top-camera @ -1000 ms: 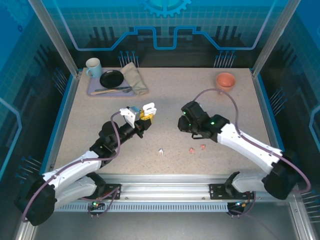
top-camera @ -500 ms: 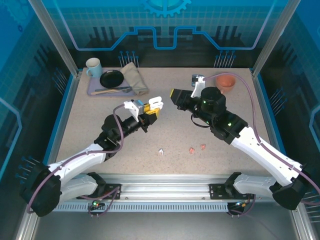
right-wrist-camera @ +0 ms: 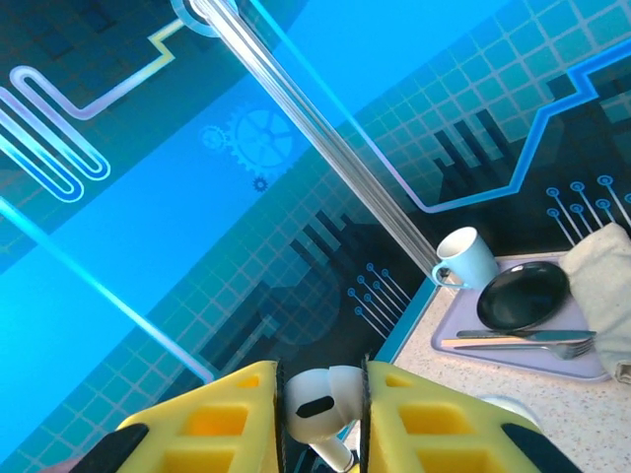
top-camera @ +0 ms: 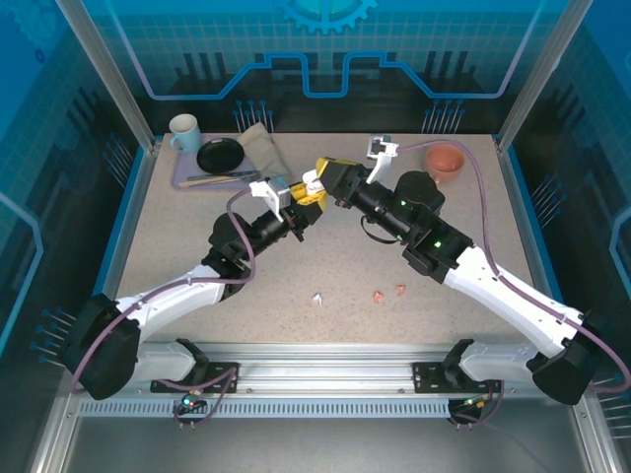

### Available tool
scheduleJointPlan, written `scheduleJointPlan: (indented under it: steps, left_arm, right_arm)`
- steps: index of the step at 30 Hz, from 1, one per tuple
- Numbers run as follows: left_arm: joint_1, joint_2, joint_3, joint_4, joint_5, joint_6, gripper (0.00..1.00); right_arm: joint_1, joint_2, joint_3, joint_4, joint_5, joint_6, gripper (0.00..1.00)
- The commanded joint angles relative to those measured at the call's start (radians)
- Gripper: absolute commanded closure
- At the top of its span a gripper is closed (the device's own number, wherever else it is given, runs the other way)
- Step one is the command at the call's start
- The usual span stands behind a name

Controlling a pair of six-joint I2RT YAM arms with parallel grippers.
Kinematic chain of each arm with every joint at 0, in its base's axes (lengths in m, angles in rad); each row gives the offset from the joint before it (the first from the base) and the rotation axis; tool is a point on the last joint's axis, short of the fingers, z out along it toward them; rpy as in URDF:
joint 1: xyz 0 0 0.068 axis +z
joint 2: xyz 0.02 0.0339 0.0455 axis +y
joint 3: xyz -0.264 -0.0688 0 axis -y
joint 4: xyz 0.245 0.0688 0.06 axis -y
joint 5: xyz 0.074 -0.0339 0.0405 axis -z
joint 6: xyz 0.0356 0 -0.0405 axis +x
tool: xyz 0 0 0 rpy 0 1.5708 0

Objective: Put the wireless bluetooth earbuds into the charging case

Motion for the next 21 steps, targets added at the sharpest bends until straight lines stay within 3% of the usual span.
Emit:
scheduleJointPlan:
  steps: [1, 21]
  left_arm:
    - [-0.009, 0.015, 0.055, 0.085, 0.023, 0.001, 1.00]
    - [-0.011, 0.033, 0.093, 0.078, 0.023, 0.013, 1.00]
  right_arm:
    - [0.021, 0.009, -0.012, 0.078, -0.005, 0.013, 0.77]
    - [0.030, 0.004, -0.058, 0.077, 0.020, 0.022, 0.79]
